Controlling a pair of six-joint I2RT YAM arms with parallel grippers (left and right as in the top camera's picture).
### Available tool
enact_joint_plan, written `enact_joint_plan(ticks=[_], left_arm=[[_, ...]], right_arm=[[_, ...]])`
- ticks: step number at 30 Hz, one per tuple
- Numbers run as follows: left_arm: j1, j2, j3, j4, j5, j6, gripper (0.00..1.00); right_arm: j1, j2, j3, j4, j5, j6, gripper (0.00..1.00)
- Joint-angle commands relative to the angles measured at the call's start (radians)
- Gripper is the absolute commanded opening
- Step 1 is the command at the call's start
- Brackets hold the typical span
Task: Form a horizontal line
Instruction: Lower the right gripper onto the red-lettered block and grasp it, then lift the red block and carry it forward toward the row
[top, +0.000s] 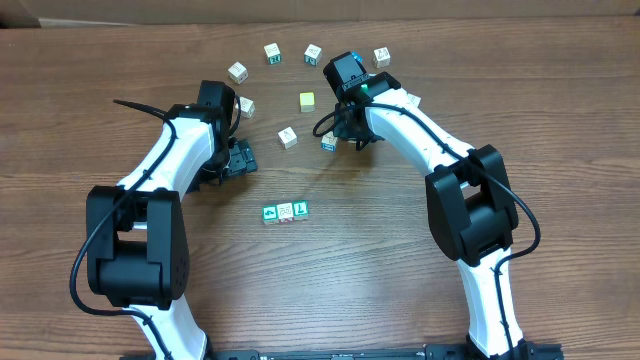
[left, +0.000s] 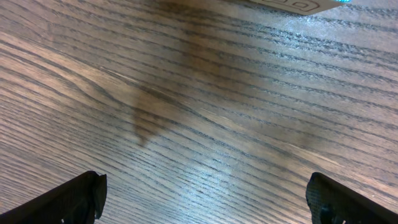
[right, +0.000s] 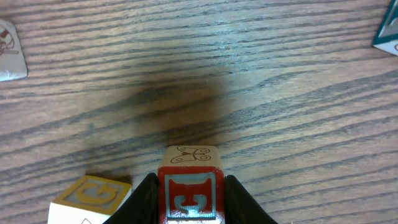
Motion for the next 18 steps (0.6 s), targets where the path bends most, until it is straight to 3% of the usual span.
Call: enact_joint_plan(ticks=[1, 18], left_arm=[[-0.002, 0.010, -0.003, 0.001, -0.012, -0.003, 1.00], [-0.002, 0.010, -0.003, 0.001, -0.012, -0.003, 1.00]], right_arm=[[-0.004, 0.004, -0.007, 0.000, 0.016, -0.001, 0.24], [-0.004, -0.104, -0.006, -0.017, 0.017, -0.002, 0.22]])
